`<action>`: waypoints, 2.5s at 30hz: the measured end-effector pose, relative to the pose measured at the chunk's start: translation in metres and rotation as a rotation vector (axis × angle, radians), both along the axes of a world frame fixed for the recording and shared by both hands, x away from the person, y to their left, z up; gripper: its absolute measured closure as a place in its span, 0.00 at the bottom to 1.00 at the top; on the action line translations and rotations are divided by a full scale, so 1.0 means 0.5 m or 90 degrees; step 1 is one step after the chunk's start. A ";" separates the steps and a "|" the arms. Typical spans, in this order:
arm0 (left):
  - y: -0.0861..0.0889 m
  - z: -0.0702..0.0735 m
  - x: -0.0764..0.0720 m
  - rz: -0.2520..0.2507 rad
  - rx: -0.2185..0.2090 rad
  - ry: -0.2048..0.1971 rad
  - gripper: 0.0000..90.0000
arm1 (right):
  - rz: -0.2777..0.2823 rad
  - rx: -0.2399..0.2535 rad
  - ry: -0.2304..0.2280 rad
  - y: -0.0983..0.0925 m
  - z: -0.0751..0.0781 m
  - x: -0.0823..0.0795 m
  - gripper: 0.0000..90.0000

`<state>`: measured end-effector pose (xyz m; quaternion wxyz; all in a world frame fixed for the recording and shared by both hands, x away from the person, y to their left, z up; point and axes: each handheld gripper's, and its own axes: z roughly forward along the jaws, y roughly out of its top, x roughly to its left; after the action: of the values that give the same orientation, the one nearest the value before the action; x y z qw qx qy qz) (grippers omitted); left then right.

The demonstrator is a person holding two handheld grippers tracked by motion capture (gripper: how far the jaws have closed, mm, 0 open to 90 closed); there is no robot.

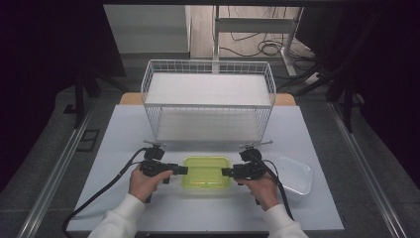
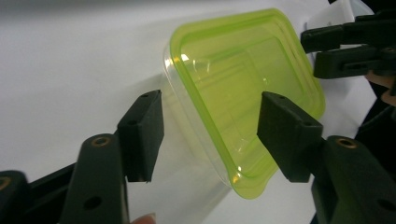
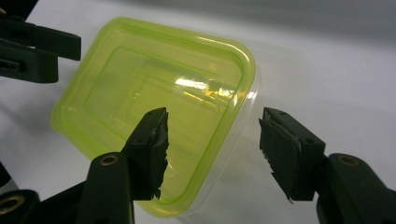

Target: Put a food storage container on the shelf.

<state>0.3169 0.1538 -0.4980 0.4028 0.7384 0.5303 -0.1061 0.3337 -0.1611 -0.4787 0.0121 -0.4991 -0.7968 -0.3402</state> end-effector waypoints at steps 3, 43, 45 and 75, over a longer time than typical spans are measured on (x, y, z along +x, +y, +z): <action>-0.003 -0.004 0.000 -0.002 -0.008 0.007 0.50 | -0.001 0.002 0.001 0.002 -0.004 0.001 0.50; 0.003 0.043 -0.033 0.022 -0.039 -0.062 0.88 | 0.022 0.080 -0.023 -0.016 0.035 -0.019 0.84; 0.004 0.053 -0.036 0.019 -0.037 -0.076 0.88 | 0.028 0.072 -0.039 -0.014 0.045 -0.023 0.84; -0.009 0.182 -0.045 0.009 -0.052 -0.186 0.88 | 0.053 0.055 -0.190 -0.028 0.184 -0.057 0.84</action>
<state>0.2942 0.1494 -0.4068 0.5059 0.7253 0.4667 -0.0156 0.3051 -0.1753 -0.3868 -0.0704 -0.4086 -0.7944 -0.4439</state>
